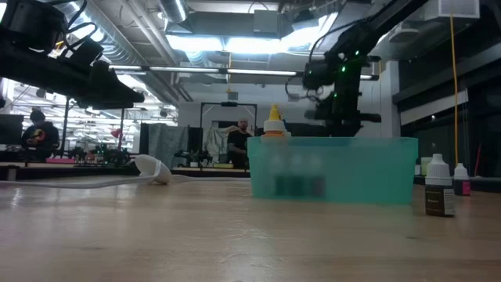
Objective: Pick & Place food coloring
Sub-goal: Put the small black food coloring bottle into the green bin
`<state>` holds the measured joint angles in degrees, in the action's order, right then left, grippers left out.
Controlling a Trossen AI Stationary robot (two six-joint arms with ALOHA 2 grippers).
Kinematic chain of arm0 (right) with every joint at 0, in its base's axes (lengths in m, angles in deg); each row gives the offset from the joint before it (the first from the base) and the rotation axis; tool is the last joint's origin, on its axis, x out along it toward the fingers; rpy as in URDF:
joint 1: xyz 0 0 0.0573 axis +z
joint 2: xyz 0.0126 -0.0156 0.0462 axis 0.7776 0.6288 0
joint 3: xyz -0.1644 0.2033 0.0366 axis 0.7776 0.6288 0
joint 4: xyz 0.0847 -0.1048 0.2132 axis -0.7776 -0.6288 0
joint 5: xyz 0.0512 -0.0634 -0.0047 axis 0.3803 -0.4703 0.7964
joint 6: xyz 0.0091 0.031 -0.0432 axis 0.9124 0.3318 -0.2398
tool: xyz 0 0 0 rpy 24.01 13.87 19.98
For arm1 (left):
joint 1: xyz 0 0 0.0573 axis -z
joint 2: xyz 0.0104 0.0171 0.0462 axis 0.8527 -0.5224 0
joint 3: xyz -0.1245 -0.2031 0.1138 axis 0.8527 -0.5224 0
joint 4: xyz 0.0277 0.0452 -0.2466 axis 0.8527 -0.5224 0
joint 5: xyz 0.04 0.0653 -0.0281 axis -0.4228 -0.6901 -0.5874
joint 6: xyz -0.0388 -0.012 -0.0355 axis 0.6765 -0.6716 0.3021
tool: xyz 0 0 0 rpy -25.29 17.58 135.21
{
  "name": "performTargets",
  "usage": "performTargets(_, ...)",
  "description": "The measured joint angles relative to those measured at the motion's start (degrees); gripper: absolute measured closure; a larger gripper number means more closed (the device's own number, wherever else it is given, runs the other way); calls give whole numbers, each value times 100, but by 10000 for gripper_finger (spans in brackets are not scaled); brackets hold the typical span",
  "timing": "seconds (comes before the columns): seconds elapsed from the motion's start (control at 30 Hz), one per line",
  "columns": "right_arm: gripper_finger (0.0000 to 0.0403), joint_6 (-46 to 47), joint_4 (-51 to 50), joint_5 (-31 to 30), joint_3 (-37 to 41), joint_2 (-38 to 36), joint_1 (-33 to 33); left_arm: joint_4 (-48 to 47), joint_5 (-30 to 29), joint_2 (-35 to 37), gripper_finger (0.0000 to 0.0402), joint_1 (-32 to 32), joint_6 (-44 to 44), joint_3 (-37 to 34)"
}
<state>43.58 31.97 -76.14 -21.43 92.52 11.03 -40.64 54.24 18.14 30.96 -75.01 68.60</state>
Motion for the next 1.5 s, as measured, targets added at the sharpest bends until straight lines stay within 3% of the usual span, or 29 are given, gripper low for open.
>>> performTargets(0.27,351,-590,-105,188,0,-916,135,-2,0,1,41,2,0,0)
performTargets(0.63,348,-350,-1034,212,-9,-1760,1083,0,0,1,41,0,0,0)
performTargets(0.8,348,83,-1738,180,-323,-1778,1795,0,0,1,41,-1,0,1)
performTargets(1.13,348,1364,-1863,154,-754,-1734,3054,0,0,1,41,1,0,-1)
performTargets(1.5,349,2482,-1913,57,-752,-1103,4287,0,0,1,41,0,0,1)
